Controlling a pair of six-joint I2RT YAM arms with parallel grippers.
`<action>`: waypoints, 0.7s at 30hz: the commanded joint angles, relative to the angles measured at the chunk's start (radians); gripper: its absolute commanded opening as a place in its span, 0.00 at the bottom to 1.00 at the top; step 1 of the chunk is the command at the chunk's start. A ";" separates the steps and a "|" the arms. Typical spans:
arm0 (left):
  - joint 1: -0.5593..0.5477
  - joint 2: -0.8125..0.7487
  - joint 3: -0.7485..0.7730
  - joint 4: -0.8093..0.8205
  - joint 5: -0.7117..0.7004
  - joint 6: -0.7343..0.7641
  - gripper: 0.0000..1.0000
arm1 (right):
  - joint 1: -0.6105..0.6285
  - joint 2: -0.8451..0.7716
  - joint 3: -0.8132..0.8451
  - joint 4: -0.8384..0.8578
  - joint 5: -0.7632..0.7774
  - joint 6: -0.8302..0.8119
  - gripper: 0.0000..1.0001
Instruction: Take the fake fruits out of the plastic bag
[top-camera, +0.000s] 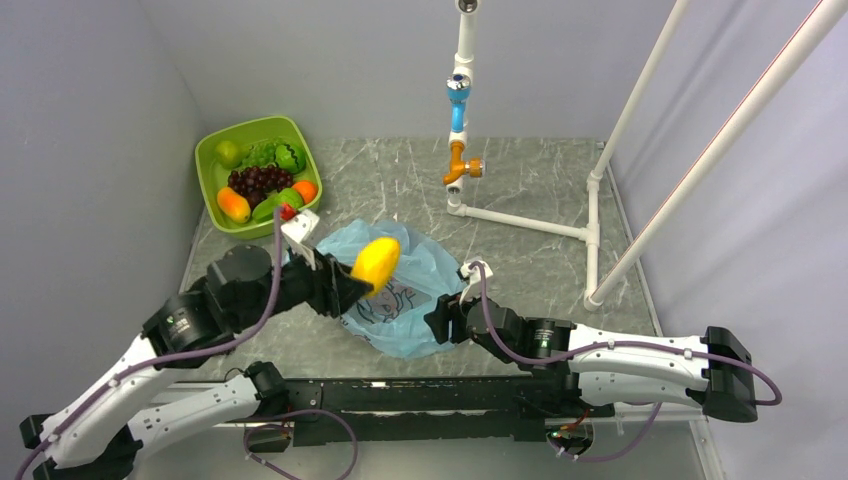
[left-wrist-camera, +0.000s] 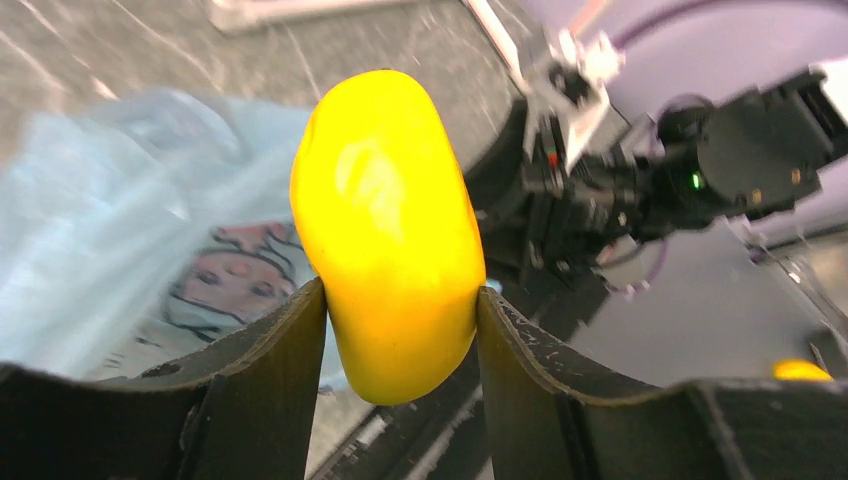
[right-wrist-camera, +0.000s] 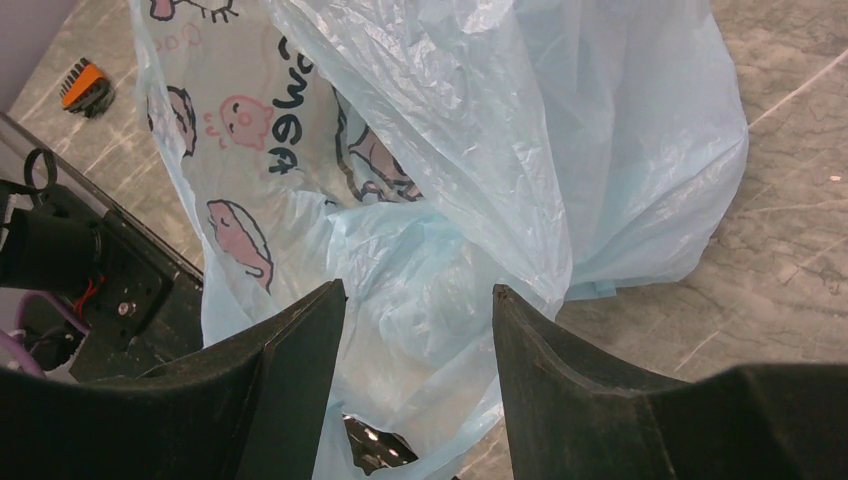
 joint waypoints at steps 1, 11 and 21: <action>0.042 0.098 0.218 -0.112 -0.192 0.182 0.44 | -0.003 0.002 0.050 0.015 0.012 0.002 0.59; 0.668 0.339 0.421 -0.020 -0.017 0.297 0.39 | -0.003 -0.004 0.053 0.010 0.008 0.014 0.59; 1.262 0.583 0.195 0.342 0.475 0.060 0.37 | -0.003 0.004 0.046 0.021 0.010 0.005 0.59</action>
